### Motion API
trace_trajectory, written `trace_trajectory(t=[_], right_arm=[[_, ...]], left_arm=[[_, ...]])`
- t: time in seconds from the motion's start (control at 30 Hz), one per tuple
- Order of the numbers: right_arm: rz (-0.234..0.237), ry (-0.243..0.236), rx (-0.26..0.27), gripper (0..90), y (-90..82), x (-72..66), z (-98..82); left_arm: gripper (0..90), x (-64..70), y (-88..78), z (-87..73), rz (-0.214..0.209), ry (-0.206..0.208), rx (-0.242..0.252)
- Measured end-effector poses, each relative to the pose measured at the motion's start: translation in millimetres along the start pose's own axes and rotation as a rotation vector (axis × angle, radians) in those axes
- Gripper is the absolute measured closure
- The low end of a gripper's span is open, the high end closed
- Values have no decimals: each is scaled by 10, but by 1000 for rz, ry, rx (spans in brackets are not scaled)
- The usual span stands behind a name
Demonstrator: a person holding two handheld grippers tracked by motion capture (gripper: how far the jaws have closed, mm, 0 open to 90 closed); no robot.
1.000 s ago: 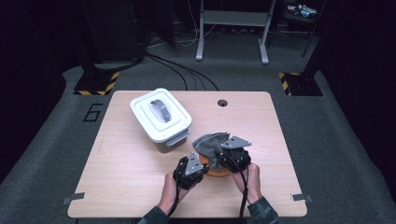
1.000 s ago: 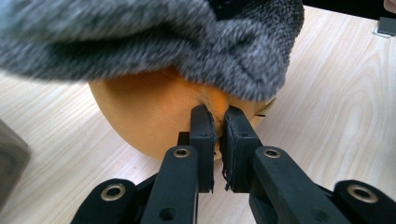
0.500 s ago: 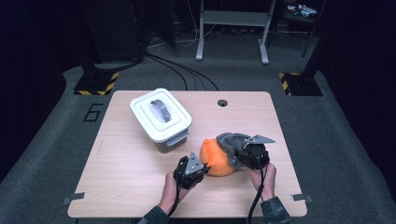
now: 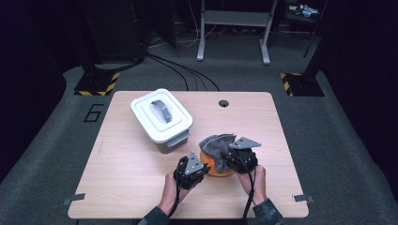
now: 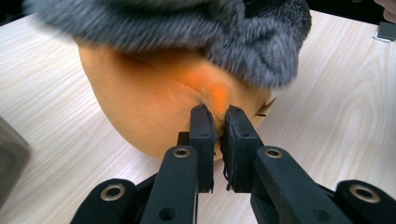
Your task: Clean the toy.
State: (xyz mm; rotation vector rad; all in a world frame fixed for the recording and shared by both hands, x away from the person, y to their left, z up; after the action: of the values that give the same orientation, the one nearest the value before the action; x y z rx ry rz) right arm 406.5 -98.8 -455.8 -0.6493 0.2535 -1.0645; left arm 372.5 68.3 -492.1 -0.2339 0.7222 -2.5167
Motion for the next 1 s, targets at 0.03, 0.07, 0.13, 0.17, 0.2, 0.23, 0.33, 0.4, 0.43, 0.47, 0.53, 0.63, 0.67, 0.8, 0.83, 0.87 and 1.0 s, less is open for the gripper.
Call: trace_trajectory(t=[0.03,0.07,0.13,0.17,0.2,0.23,0.33,0.4,0.43,0.47,0.53,0.63,0.67,0.8,0.83,0.87,1.0], right_arm=[[-7,7,-3,707,3,38,-19],[-16,24,-13,706,12,108,-58],[-43,47,-32,706,40,237,-131],[-47,66,-40,705,61,299,-172],[-50,88,-44,705,84,350,-212],[-53,101,-53,706,103,393,-249],[-28,142,-58,705,127,445,-309],[-34,134,-57,706,123,440,-303],[-32,135,-57,706,124,432,-297],[-31,131,-55,706,127,428,-288],[-28,130,-51,706,133,412,-276],[-39,126,-47,706,116,396,-262],[-41,124,-41,706,86,391,-249],[-1,107,42,706,-119,235,-91],[11,96,47,706,-150,168,-55],[29,59,55,705,-170,56,3],[7,-57,20,706,-61,-205,56]], left_arm=[[829,3,1,-1,-1,1,0],[829,2,2,-2,-2,1,1],[828,0,6,-3,-1,-4,6],[829,2,9,-2,0,-4,8],[828,4,11,-1,-1,-2,6],[827,8,16,1,-1,0,7],[761,16,18,8,6,7,-1],[599,15,15,8,26,11,-17],[550,10,22,2,37,7,-29],[518,3,28,-1,39,2,-31],[528,-5,47,-5,45,1,-37],[651,5,70,-1,41,7,-32],[680,5,70,-1,41,7,-32],[740,7,72,5,29,4,-17],[747,17,74,8,28,6,-17],[757,22,74,11,30,8,-18],[790,9,68,4,39,3,-31]])
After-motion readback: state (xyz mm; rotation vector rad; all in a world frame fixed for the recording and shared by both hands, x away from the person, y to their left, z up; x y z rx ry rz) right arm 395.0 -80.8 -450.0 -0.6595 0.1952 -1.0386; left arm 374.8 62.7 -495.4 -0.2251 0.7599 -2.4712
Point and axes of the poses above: each handheld gripper's, and its own axes: y roughly forward along the jaws, z roughly out of its top, x roughly to its right, the point moved 4 cm from there along y, roughly forward along the jaws, and after that the axes turned 7 degrees about -z, right-handed, at the moved point
